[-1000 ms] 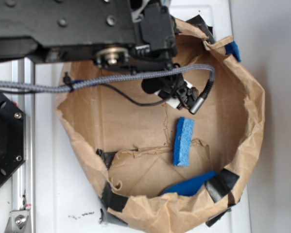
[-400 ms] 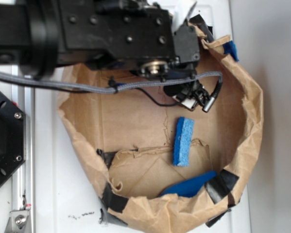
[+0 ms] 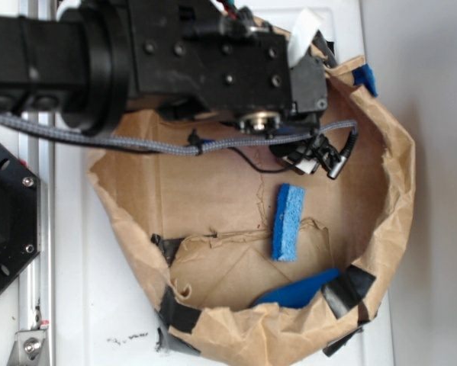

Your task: Grab the green ball.

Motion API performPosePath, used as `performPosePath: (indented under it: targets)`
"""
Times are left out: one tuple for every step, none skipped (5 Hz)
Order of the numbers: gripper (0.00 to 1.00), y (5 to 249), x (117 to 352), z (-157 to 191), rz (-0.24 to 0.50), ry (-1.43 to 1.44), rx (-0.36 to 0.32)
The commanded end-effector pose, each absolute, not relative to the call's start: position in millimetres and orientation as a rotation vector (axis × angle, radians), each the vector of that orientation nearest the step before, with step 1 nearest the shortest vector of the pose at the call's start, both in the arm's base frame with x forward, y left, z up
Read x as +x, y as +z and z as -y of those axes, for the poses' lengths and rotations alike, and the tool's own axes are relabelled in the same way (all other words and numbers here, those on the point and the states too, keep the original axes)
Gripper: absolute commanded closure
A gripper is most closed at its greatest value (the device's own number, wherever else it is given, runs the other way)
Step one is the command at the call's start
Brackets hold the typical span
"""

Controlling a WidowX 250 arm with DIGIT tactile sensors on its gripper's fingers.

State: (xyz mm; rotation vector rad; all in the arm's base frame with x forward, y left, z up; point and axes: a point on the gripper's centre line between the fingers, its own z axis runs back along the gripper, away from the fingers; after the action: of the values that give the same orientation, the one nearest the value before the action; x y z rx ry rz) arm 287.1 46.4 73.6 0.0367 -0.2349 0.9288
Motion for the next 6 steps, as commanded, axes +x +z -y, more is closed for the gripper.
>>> performPosePath:
  targets:
    - [0.00,77.3,285.3,-62.3,0.324,1.063,0.107]
    - [0.00,73.7,274.6,-73.1,0.308,1.144,0.123]
    - [0.00,70.5,272.2,-76.7,0.315,1.190,0.147]
    - [0.00,70.0,269.8,-79.5,0.315,1.231,0.163]
    - [0.00,67.8,263.3,-85.9,0.306,1.267,0.187]
    - [0.00,69.5,261.4,-86.7,0.276,1.308,0.220]
